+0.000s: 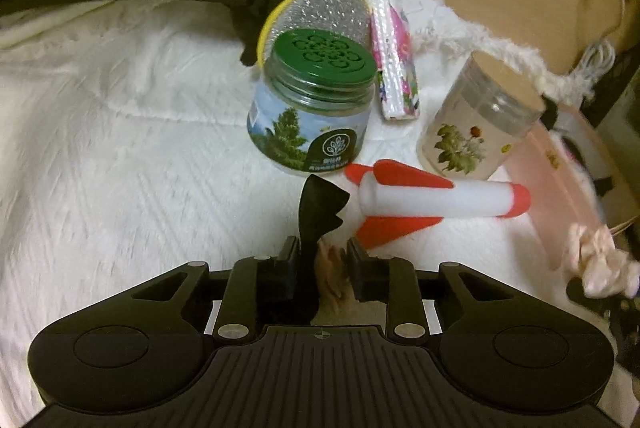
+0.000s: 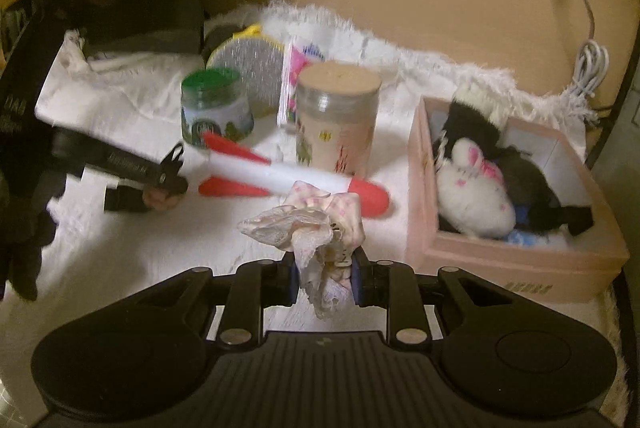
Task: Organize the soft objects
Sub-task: 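Carry cloth and keychain over the pink box and open both grippers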
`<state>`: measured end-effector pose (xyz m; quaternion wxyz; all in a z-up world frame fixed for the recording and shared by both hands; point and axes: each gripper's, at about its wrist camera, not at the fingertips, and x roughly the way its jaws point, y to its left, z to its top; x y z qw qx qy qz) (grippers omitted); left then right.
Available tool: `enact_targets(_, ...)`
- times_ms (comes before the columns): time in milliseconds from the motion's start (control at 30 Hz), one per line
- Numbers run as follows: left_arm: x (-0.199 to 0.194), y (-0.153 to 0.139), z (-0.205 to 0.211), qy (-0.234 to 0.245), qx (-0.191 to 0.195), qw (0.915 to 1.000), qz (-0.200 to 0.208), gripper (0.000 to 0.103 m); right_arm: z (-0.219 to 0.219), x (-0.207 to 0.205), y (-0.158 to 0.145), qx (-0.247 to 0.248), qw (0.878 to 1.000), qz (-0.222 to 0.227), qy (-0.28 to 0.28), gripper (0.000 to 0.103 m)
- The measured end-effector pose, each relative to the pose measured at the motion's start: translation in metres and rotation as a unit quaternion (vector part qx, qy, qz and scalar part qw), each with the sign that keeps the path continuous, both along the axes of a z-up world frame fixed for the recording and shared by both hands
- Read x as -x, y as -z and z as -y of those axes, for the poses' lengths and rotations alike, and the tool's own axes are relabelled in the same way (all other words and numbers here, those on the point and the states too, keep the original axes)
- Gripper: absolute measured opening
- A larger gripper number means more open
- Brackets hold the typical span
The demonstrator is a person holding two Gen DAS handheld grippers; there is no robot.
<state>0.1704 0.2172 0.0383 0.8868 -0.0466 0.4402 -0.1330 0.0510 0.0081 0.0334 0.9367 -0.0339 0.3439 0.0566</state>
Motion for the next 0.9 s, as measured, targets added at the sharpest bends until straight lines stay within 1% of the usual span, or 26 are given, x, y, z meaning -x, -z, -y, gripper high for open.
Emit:
enact_targets(67, 0.009, -0.006, -0.003, -0.009, 0.016, 0.9998, 0.002, 0.028, 0.012, 0.002, -0.015, -0.008, 1.000, 0.016, 0.002, 0.024)
enact_targets(133, 0.020, -0.023, -0.003, -0.018, 0.040, 0.9989, 0.016, 0.028, 0.031, 0.005, -0.039, -0.014, 0.999, 0.049, 0.010, 0.024)
enact_targets(167, 0.024, -0.035, -0.001, -0.017, 0.053, 0.9980, 0.029, 0.028, 0.040, 0.006, -0.051, -0.016, 0.998, 0.065, 0.017, 0.024)
enact_targets(200, 0.028, -0.055, 0.005, -0.009, 0.070, 0.9963, 0.049, 0.028, 0.053, 0.006, -0.065, -0.015, 0.996, 0.085, 0.027, 0.024)
enact_targets(267, 0.031, -0.090, 0.020, 0.013, 0.096, 0.9917, 0.084, 0.029, 0.072, 0.005, -0.086, 0.001, 0.992, 0.119, 0.052, 0.024)
enact_targets(333, 0.026, -0.128, 0.046, 0.054, 0.129, 0.9835, 0.114, 0.029, 0.089, 0.002, -0.098, 0.028, 0.986, 0.144, 0.083, 0.024)
enact_targets(367, 0.021, -0.145, 0.062, 0.077, 0.147, 0.9781, 0.126, 0.029, 0.096, -0.001, -0.100, 0.036, 0.984, 0.148, 0.097, 0.024)
enact_targets(400, 0.016, -0.155, 0.075, 0.093, 0.159, 0.9739, 0.133, 0.029, 0.103, -0.003, -0.101, 0.040, 0.982, 0.149, 0.109, 0.024)
enact_targets(467, 0.001, -0.175, 0.115, 0.138, 0.184, 0.9630, 0.140, 0.029, 0.115, -0.010, -0.095, 0.039, 0.981, 0.143, 0.127, 0.024)
enact_targets(533, -0.014, -0.180, 0.152, 0.173, 0.201, 0.9559, 0.126, 0.029, 0.125, -0.018, -0.085, 0.038, 0.980, 0.129, 0.144, 0.024)
enact_targets(567, -0.022, -0.179, 0.168, 0.184, 0.209, 0.9539, 0.112, 0.029, 0.129, -0.022, -0.078, 0.038, 0.980, 0.122, 0.154, 0.024)
enact_targets(633, -0.040, -0.171, 0.202, 0.205, 0.220, 0.9511, 0.069, 0.029, 0.138, -0.024, -0.066, 0.026, 0.979, 0.107, 0.169, 0.024)
enact_targets(700, -0.051, -0.162, 0.227, 0.216, 0.216, 0.9514, 0.040, 0.029, 0.144, -0.023, -0.053, 0.017, 0.979, 0.098, 0.178, 0.024)
enact_targets(767, -0.064, -0.153, 0.248, 0.221, 0.211, 0.9519, 0.022, 0.030, 0.148, -0.027, -0.037, 0.013, 0.979, 0.091, 0.184, 0.024)
enact_targets(800, -0.072, -0.146, 0.258, 0.226, 0.210, 0.9513, 0.011, 0.030, 0.148, -0.026, -0.028, 0.006, 0.979, 0.086, 0.184, 0.027)
enact_targets(833, -0.079, -0.139, 0.267, 0.233, 0.210, 0.9496, -0.001, 0.030, 0.150, -0.026, -0.020, -0.007, 0.980, 0.078, 0.185, 0.038)
enact_targets(867, -0.087, -0.126, 0.277, 0.247, 0.210, 0.9458, -0.022, 0.030, 0.150, -0.025, -0.011, -0.020, 0.979, 0.068, 0.190, 0.051)
enact_targets(900, -0.092, -0.114, 0.283, 0.261, 0.207, 0.9421, -0.043, 0.030, 0.149, -0.022, -0.003, -0.031, 0.979, 0.063, 0.190, 0.056)
